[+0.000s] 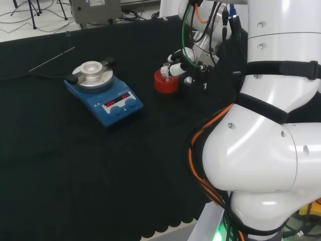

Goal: Pick up the round-bottom flask.

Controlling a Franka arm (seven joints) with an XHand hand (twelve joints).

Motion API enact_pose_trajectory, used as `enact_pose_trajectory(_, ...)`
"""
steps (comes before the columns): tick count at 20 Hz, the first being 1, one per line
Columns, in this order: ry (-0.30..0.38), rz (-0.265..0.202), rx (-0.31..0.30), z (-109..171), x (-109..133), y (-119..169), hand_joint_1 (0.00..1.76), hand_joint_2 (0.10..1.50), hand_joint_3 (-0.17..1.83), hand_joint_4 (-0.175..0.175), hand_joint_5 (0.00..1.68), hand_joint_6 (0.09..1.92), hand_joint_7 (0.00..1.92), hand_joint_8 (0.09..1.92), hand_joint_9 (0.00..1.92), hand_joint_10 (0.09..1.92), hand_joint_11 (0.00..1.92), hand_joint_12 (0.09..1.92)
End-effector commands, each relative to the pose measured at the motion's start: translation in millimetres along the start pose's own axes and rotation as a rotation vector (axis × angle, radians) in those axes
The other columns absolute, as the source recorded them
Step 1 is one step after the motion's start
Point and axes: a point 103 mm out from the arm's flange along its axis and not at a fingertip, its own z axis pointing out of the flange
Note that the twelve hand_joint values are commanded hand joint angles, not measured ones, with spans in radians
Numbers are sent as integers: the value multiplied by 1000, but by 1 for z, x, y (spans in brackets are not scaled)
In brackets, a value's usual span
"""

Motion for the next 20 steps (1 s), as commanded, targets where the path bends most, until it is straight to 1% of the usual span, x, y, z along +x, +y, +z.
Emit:
enact_pose_trajectory(1, -4, 1, -3, 1, 1, 1, 822, 617, 500, 13, 769, 132, 331, 549, 454, 588, 6, 1392)
enact_pose_trajectory(4, 0, -3, -5, 0, 0, 0, 825, 619, 505, 18, 804, 200, 344, 527, 471, 561, 13, 1385)
enact_pose_trajectory(7, -13, -3, -4, 3, 2, 2, 827, 621, 507, 20, 827, 229, 351, 523, 476, 555, 16, 1385)
enact_pose_trajectory(11, -16, -5, -13, 10, 9, 6, 829, 618, 519, 22, 757, 473, 364, 507, 492, 538, 20, 1387)
enact_pose_trajectory(15, -15, -6, -18, 13, 14, 7, 829, 620, 524, 26, 754, 563, 375, 508, 505, 539, 27, 1387)
enact_pose_trajectory(17, -20, -6, -27, 14, 15, 7, 832, 631, 530, 31, 790, 610, 382, 510, 512, 539, 36, 1387)
enact_pose_trajectory(20, -16, -1, -31, 6, 6, 4, 839, 657, 542, 43, 892, 667, 403, 518, 529, 544, 53, 1390)
